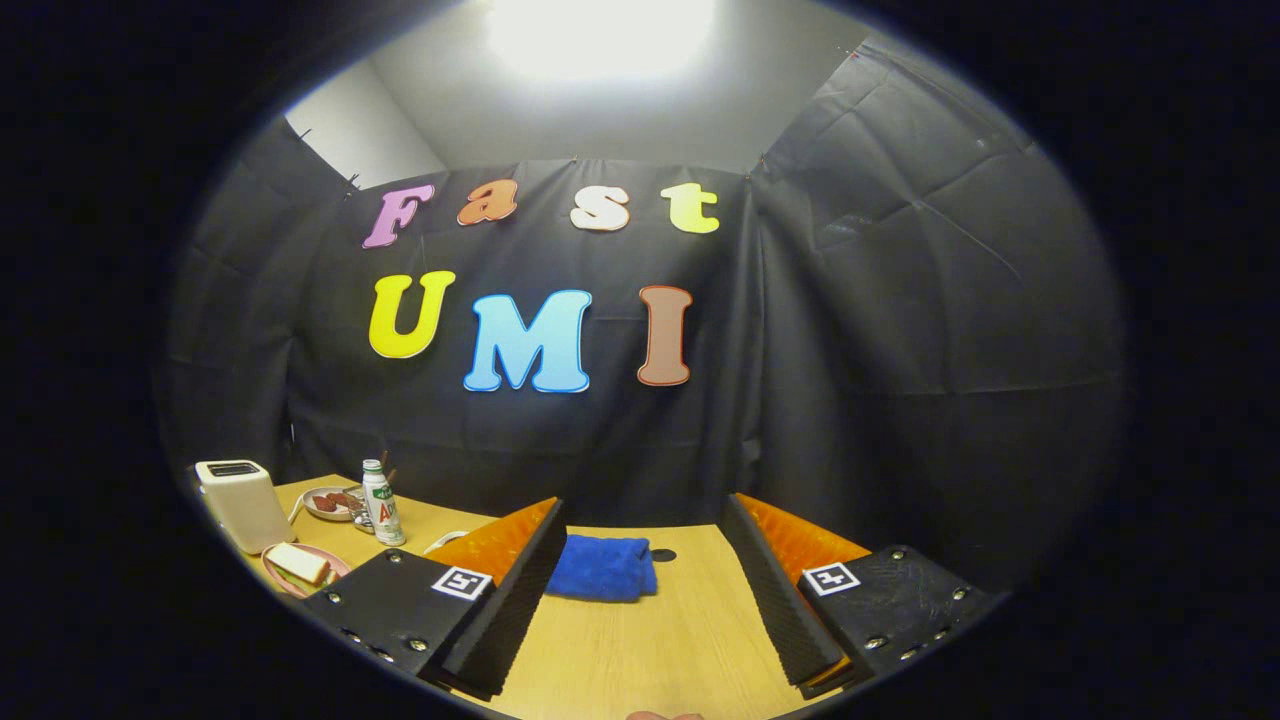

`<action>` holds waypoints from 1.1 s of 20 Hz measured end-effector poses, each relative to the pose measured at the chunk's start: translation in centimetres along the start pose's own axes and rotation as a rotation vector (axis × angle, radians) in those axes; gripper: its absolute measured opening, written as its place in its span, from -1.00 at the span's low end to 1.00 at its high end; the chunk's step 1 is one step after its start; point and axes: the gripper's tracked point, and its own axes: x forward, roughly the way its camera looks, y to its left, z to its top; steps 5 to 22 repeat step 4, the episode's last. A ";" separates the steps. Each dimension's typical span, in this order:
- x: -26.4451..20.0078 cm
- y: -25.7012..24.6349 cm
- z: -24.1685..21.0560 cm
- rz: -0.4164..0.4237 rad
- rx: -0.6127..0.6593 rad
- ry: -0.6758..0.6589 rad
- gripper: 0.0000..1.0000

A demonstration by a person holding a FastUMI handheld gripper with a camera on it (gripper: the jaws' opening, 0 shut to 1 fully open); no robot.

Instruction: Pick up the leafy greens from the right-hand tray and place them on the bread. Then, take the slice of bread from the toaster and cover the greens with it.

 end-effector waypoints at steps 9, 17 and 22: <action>0.0 -4.9 -1.3 -0.014 0.036 -0.006 0.95; 0.0 -4.9 -1.3 -0.014 0.036 -0.006 0.95; 0.0 -4.9 -1.3 -0.014 0.036 -0.006 0.95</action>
